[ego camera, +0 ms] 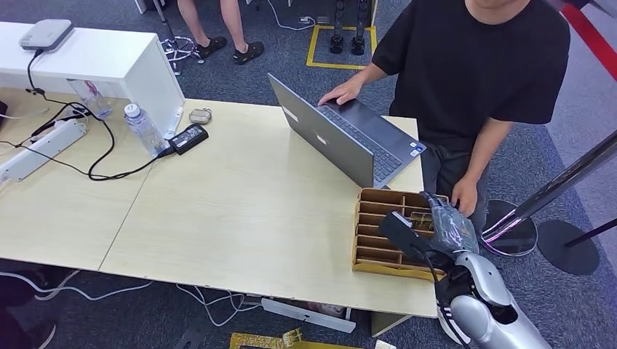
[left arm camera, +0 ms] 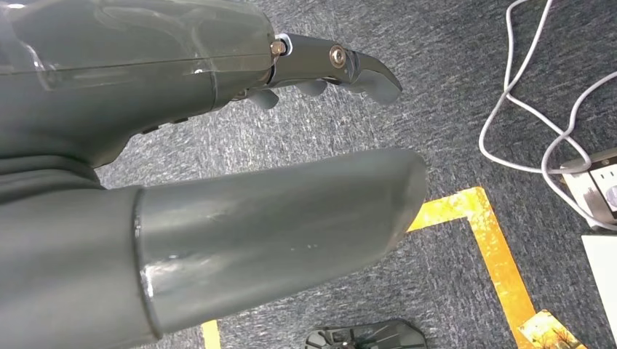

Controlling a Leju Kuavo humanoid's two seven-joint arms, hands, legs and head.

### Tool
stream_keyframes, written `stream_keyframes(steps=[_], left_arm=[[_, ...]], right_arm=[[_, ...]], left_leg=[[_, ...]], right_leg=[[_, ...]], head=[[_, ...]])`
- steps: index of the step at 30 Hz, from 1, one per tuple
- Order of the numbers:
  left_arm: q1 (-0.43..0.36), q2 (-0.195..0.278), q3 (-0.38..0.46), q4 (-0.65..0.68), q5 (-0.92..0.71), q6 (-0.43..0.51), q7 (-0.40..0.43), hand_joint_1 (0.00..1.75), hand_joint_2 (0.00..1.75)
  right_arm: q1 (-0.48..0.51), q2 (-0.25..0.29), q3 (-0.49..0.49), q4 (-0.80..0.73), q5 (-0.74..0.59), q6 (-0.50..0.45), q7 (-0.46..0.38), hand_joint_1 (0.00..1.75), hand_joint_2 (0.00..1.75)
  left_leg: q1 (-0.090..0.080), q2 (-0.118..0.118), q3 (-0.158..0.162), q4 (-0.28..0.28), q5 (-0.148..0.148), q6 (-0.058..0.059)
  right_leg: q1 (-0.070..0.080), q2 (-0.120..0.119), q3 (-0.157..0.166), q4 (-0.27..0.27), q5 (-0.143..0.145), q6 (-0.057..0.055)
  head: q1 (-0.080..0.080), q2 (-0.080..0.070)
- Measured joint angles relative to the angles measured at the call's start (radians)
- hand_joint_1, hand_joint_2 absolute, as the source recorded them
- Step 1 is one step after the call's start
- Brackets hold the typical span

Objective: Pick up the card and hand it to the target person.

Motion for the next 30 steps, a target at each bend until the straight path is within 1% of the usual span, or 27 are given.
stream_keyframes(steps=[6, 9, 14, 19, 24, 30], left_arm=[[0.0, 0.0, 0.0, 0.0, 0.0, 0.0, 0.0, 0.0, 0.0], [0.0, 0.0, 0.0, 0.0, 0.001, 0.0, 0.0, 0.0, 0.0], [0.001, 0.0, 0.0, 0.0, 0.003, 0.0, 0.0, 0.0, 0.0], [0.001, 0.0, 0.0, 0.0, 0.005, 0.0, 0.0, 0.0, 0.0], [0.002, 0.0, 0.0, 0.0, 0.01, 0.0, 0.003, 0.0, 0.0], [0.002, 0.0, 0.0, 0.0, 0.01, 0.0, 0.004, 0.0, 0.0]], right_arm=[[0.0, 0.003, 0.005, 0.012, 0.001, -0.005, 0.001, 0.46, 1.75], [0.0, 0.003, 0.004, 0.012, 0.018, -0.02, 0.015, 0.45, 1.75], [0.0, -0.007, -0.003, -0.027, 0.089, -0.026, 0.053, 0.41, 1.75], [0.0, -0.021, -0.012, -0.101, 0.172, -0.022, 0.07, 0.37, 1.75], [0.0, -0.031, -0.015, -0.199, 0.237, 0.01, 0.086, 0.34, 1.75], [0.003, -0.033, -0.013, -0.267, 0.267, 0.081, 0.087, 0.47, 1.75]], left_leg=[[0.0, 0.0, 0.0, 0.0, 0.0, 0.0], [0.0, 0.0, 0.0, 0.0, 0.0, 0.0], [0.0, 0.0, 0.0, 0.0, 0.0, 0.0], [0.0, 0.0, 0.0, 0.0, 0.0, 0.0], [0.0, 0.0, 0.001, 0.0, 0.0, 0.0], [0.0, 0.0, 0.001, 0.0, 0.0, 0.0]], right_leg=[[0.0, 0.0, 0.0, 0.0, 0.0, 0.0], [0.0, 0.0, 0.0, 0.0, 0.0, 0.0], [0.0, 0.0, 0.0, 0.0, 0.0, 0.0], [0.0, 0.0, 0.0, 0.0, 0.0, 0.0], [0.0, 0.0, 0.0, 0.0, 0.0, 0.0], [0.0, 0.0, 0.0, 0.0, 0.0, 0.0]], head=[[0.0, 0.0], [0.0, 0.0], [0.0, 0.0], [0.0, 0.0], [0.0, 0.0], [0.0, 0.0]])
